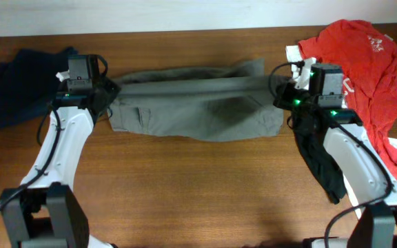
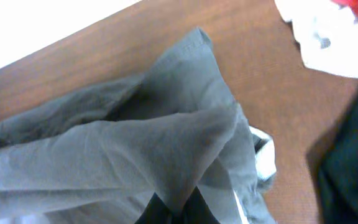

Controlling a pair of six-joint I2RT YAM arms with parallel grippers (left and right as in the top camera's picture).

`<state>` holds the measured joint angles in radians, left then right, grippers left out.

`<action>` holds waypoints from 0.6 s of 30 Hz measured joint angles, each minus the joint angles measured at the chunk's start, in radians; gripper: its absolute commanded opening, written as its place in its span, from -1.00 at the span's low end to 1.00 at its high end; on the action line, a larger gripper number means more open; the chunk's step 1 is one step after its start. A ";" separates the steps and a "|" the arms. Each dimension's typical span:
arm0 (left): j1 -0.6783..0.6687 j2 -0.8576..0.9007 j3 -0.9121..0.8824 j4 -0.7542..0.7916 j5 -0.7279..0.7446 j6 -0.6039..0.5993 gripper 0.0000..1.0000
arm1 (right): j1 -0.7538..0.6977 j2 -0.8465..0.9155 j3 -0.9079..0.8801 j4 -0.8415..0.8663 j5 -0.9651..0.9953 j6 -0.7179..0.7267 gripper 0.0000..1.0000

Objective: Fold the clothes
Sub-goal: 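Lift the leg hems and fold them up toward the waistband, then lay the folded edge down at the top and release both grippers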

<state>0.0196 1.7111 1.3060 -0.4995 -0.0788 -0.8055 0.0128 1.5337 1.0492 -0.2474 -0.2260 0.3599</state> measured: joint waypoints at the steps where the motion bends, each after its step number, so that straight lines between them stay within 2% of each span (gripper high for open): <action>1: 0.000 0.010 0.000 0.025 -0.008 0.000 -0.97 | 0.006 0.013 0.000 0.022 0.005 -0.002 -0.92; 8: -0.002 0.077 0.000 0.174 -0.057 0.000 -0.97 | 0.039 0.145 -0.001 0.215 0.040 -0.006 -0.92; 18: -0.056 0.230 -0.003 0.464 -0.117 0.000 -0.97 | 0.041 0.268 0.000 0.491 0.116 -0.016 -0.92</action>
<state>-0.0360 1.9408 1.3033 -0.0357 -0.1963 -0.8055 0.0540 1.8019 1.0489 0.2432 -0.1101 0.3435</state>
